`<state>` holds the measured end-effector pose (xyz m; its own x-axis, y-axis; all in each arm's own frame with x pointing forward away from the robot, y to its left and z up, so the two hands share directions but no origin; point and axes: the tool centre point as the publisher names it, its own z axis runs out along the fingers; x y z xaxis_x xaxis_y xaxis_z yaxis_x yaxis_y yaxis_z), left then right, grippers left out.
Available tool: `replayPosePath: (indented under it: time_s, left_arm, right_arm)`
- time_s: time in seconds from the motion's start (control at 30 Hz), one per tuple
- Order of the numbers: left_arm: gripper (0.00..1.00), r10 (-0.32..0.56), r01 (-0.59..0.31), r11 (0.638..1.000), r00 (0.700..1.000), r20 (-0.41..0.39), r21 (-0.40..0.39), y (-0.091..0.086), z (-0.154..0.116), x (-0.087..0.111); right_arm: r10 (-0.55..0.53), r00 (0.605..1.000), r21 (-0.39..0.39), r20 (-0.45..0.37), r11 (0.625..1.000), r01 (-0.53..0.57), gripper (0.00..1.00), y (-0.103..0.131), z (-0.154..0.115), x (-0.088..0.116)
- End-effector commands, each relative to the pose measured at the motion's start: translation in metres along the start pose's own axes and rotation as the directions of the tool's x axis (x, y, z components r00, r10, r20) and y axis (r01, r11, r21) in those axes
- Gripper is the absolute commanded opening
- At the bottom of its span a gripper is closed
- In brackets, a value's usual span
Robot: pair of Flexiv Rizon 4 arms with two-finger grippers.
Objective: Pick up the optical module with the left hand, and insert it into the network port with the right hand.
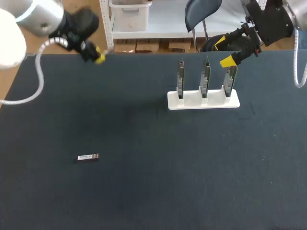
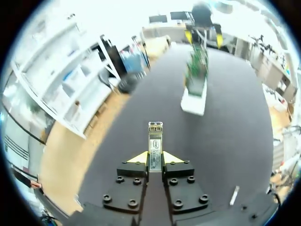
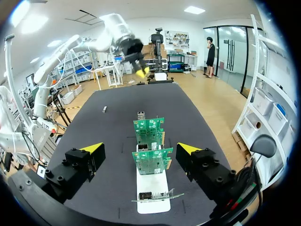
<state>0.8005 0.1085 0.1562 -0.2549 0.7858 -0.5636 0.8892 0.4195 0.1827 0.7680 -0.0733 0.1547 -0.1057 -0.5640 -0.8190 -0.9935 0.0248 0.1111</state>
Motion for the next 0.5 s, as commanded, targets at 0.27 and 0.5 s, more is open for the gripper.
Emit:
replayPosePath:
  time_s: [0.27, 0.5]
  left_arm:
    - [0.00, 0.144, -0.129, 0.989, 0.915, 0.377, -0.065, 0.009, 0.022, -0.126]
    - [0.00, 0.214, -0.227, 0.973, 0.867, 0.450, -0.024, -0.022, 0.041, -0.179]
  right_arm:
    - [0.000, 1.000, 0.000, 0.000, 1.000, 0.000, 1.00, 0.000, 0.000, 0.000]
    - [0.000, 1.000, 0.000, 0.000, 1.000, 0.000, 1.00, 0.000, 0.000, 0.000]
